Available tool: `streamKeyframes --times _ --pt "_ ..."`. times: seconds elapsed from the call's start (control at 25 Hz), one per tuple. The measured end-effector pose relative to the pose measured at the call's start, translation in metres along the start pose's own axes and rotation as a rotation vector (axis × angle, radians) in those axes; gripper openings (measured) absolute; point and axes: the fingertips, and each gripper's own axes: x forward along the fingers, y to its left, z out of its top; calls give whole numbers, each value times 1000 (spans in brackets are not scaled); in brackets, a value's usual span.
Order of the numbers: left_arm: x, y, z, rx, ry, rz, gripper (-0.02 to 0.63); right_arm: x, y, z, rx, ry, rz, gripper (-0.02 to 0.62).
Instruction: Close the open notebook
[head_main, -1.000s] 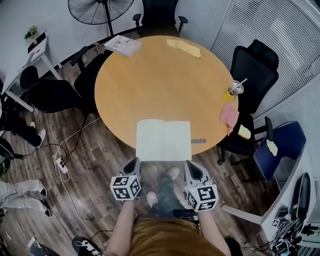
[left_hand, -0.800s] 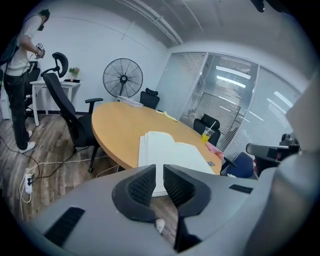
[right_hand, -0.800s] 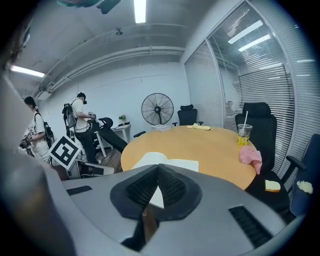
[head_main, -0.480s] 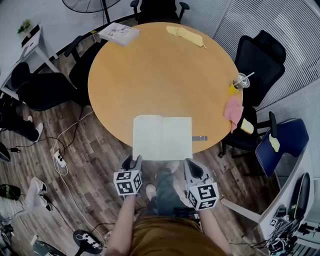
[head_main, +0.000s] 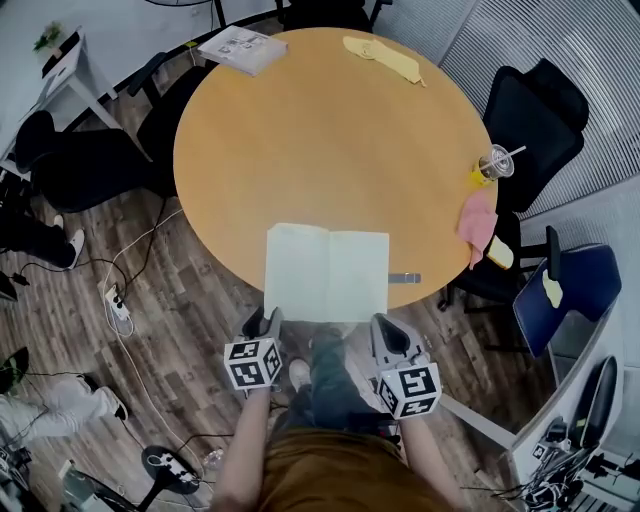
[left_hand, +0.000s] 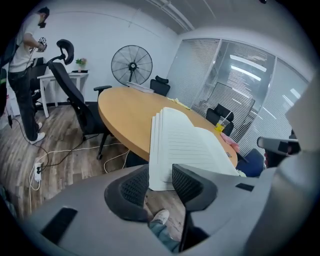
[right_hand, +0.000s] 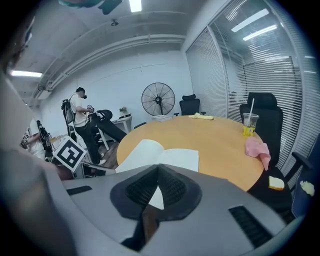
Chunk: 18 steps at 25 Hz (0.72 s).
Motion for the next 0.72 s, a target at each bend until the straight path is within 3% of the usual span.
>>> streamKeyframes --times 0.28,0.64,0.72 --pt "-1 4 1 -64 -22 2 146 8 4 -2 2 15 23 12" --pt "0 2 -1 -26 6 56 163 6 1 -2 -1 13 15 12" --pt "0 5 -3 -36 22 82 234 4 1 -3 -3 13 13 12"
